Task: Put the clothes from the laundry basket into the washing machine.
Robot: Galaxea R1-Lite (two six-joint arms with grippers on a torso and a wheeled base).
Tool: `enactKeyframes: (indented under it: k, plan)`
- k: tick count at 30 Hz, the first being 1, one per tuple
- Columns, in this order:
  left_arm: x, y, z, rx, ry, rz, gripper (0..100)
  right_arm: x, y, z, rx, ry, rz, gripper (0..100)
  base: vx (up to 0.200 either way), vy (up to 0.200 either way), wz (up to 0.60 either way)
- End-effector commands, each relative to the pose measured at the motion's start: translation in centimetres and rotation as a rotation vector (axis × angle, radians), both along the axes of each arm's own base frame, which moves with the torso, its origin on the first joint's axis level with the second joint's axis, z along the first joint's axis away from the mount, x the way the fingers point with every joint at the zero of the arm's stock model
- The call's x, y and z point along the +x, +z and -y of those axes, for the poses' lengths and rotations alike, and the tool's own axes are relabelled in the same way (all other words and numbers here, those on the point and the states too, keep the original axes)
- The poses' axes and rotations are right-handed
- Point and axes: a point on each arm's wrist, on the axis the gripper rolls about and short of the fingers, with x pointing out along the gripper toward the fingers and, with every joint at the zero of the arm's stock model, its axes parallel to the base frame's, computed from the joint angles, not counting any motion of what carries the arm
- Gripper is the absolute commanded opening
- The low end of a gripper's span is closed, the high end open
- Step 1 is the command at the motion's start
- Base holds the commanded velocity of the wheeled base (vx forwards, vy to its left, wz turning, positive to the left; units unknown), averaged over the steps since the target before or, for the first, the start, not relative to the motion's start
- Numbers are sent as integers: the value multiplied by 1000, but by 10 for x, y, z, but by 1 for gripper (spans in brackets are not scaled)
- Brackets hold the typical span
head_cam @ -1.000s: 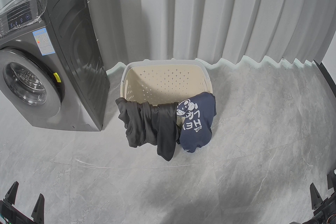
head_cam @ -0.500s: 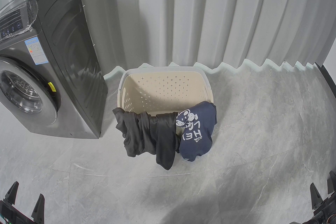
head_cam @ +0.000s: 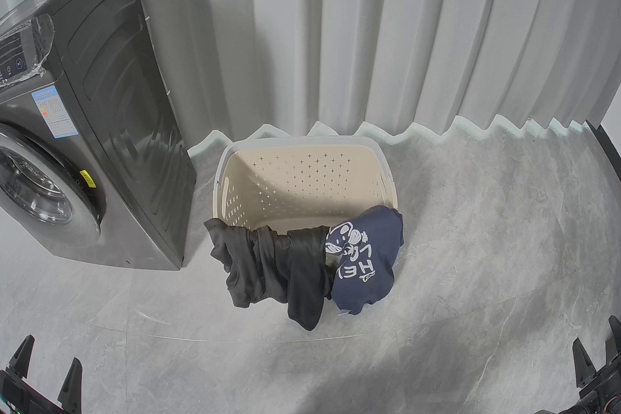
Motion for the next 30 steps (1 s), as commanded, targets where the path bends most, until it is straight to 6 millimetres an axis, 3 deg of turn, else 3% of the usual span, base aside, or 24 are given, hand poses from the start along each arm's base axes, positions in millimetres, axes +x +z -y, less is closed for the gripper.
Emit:
enactKeyframes:
  k: [1, 7, 16, 22, 30]
  plan:
    - [0, -5, 0, 0, 1, -6, 100, 0, -2, 0, 0, -1, 0, 100, 0, 0, 0]
    - [0, -5, 0, 0, 0, -6, 100, 0, -2, 0, 0, 0, 0, 100, 200, 0, 0]
    - [0, -5, 0, 0, 0, -6, 100, 0, -2, 0, 0, 0, 2, 100, 0, 0, 0]
    - [0, -5, 0, 0, 0, -6, 100, 0, -2, 0, 0, 0, 2, 100, 200, 0, 0]
    - [0, -5, 0, 0, 0, -6, 100, 0, -2, 0, 0, 0, 0, 100, 0, 0, 0]
